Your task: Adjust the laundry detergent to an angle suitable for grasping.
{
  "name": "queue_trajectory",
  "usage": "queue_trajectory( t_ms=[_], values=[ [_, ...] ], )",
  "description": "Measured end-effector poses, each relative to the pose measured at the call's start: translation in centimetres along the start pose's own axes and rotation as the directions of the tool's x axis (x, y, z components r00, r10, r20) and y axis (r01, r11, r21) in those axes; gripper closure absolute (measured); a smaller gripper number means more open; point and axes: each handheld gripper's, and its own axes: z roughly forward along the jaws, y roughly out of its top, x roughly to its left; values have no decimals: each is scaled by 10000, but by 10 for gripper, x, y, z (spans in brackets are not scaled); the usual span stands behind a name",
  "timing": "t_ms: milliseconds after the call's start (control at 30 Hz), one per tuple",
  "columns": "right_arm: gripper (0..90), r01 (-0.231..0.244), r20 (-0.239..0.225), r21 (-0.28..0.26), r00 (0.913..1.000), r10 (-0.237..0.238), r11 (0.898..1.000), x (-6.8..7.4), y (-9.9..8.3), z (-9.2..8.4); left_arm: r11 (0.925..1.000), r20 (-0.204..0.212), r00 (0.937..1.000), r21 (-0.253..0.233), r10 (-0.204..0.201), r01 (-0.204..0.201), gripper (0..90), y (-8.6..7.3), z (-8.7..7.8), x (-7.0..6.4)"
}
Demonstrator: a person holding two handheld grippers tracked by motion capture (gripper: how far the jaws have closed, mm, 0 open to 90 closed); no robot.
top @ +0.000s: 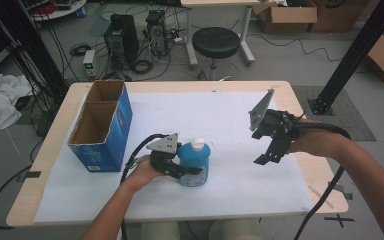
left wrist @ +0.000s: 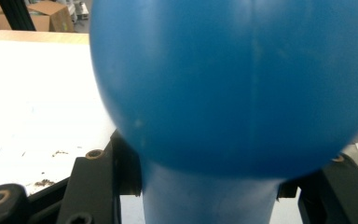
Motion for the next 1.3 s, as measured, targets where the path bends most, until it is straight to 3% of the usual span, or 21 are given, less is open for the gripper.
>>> queue_trajectory(
  t_ms=[233, 500, 667, 900, 1300],
  values=[
    [197, 103, -16, -44, 9999, -103, 9999, 3, 3, 0, 9990, 90, 9989, -6, -455, 455, 405, -5, 1, -3],
    [197, 116, 8, -29, 9999, -116, 9999, 4, 3, -1, 9988, -19, 9988, -21, -491, 491, 400, -5, 1, -5],
    [197, 140, 19, -41, 9999, -140, 9999, 4, 4, -1, 9969, -115, 9968, 40, -785, 786, 327, -5, 2, -3],
    [197, 122, -24, -69, 9999, -122, 9999, 4, 3, -1, 9962, -288, 9958, 83, -870, 873, 261, -4, 0, -3],
    [197, 196, -10, -67, 9998, -196, 9998, 3, 4, -1, 9940, -377, 9934, 85, -1085, 1089, 231, -4, -1, -2]
  ],
)
